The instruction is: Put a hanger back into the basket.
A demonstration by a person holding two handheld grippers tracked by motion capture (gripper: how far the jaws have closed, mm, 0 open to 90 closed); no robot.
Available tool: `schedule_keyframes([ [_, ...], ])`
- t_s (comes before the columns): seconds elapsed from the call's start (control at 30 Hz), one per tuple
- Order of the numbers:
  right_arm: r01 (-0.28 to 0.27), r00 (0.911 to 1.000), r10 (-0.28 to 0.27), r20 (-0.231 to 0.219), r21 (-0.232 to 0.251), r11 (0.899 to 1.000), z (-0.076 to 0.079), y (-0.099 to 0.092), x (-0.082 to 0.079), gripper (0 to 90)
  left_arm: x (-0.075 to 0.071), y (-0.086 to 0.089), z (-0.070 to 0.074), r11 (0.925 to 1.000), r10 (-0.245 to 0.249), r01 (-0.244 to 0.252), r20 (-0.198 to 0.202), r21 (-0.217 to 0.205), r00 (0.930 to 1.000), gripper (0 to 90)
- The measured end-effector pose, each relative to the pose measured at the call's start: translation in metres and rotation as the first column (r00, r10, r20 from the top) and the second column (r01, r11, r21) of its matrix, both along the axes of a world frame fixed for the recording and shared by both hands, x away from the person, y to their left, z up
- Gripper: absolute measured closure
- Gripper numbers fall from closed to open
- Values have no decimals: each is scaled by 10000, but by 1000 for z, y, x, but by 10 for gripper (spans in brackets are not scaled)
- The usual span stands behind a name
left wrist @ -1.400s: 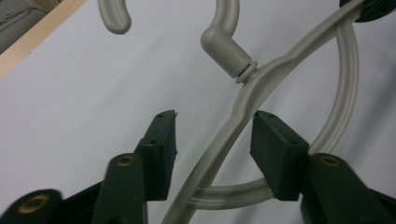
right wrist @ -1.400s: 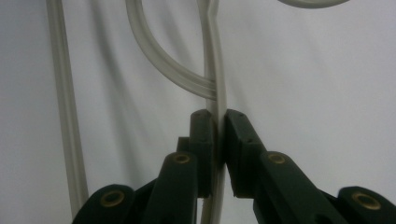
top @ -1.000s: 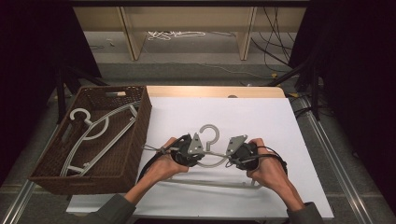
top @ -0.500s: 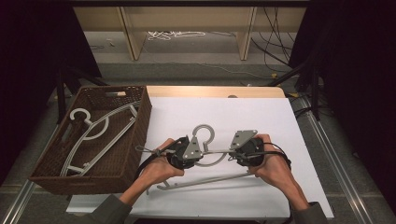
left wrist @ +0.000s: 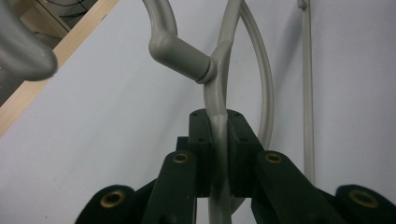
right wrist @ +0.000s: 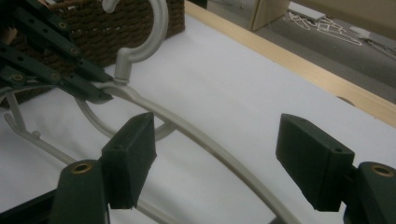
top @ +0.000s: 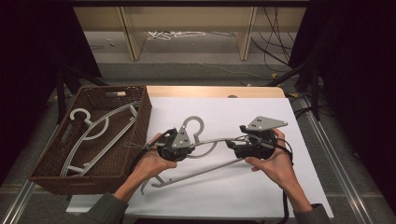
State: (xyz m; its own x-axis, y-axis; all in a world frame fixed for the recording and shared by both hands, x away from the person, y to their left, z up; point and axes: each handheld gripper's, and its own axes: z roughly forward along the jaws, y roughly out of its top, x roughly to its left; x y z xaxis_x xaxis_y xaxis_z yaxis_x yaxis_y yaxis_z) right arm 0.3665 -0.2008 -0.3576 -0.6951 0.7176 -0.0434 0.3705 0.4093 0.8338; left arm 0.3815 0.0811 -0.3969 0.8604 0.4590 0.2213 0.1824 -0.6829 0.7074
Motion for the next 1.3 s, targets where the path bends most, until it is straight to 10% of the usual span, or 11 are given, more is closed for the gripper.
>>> schedule_keyframes([
  [0.7,1166,9903,-1305,472,2268,9669,-30,-36,-32,222,0,35,21,9746,1168,-1310,-871,-1818,9893,820],
  [0.97,1140,9911,-1264,420,2240,9679,-41,-39,-46,200,-8,48,35,9609,1371,-1605,-1161,-2256,9837,820],
  [1.07,972,9935,-1075,368,2146,9718,-44,-38,-51,203,-12,51,42,9438,1527,-1855,-1368,-2736,9788,819],
  [1.3,959,9928,-1093,484,2233,9700,-48,-39,-59,202,-23,68,69,9379,1321,-1633,-1201,-3061,9839,819],
])
